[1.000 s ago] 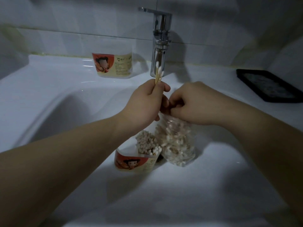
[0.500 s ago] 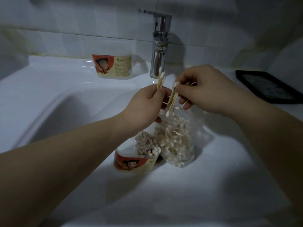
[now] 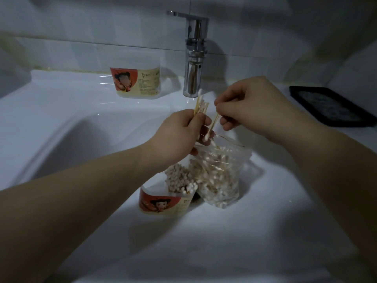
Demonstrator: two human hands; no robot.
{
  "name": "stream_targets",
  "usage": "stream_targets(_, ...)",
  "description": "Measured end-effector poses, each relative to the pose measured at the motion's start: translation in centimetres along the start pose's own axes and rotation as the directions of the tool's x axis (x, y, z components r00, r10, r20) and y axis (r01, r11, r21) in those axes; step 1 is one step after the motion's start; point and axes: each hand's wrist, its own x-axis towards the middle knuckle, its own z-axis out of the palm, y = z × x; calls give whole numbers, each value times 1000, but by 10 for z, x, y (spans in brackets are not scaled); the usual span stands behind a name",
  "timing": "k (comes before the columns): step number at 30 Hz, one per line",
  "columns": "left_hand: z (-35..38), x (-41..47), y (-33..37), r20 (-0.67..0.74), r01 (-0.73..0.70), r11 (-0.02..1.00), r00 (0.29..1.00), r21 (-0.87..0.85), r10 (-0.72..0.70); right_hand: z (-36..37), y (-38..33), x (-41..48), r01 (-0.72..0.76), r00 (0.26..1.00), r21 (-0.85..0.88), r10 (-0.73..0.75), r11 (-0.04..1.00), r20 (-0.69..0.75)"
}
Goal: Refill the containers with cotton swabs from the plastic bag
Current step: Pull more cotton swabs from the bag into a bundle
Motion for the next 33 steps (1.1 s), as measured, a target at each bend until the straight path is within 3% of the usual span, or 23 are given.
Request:
stream_targets(9,1,-1,2,113,75,993,992,-96,-64,3,1,1,47,999,205,-43,978,-23)
stream_targets(13,1,-2,2,113,32,999,993,-16,-30,8,2,2,53,999,213,-50,976,-22)
stream_targets(19,2,0,1,112,-8,1000,994,16,6,10,6,4,134,991,112,-130,985,-44)
stream_targets(22,4,-1,2,101,-8,1000,995,-8,9,11,10,5,197,979,-23,-198,980,-51)
stream_targets(30,1,2,0,65,6,999,998,-44,-4,13,3,-5,231,970,-259,-202,938,135)
stream_targets(33,1,3,0,38,50,996,998,-76,-48,7,-5,-8,187,982,-164,-183,969,36)
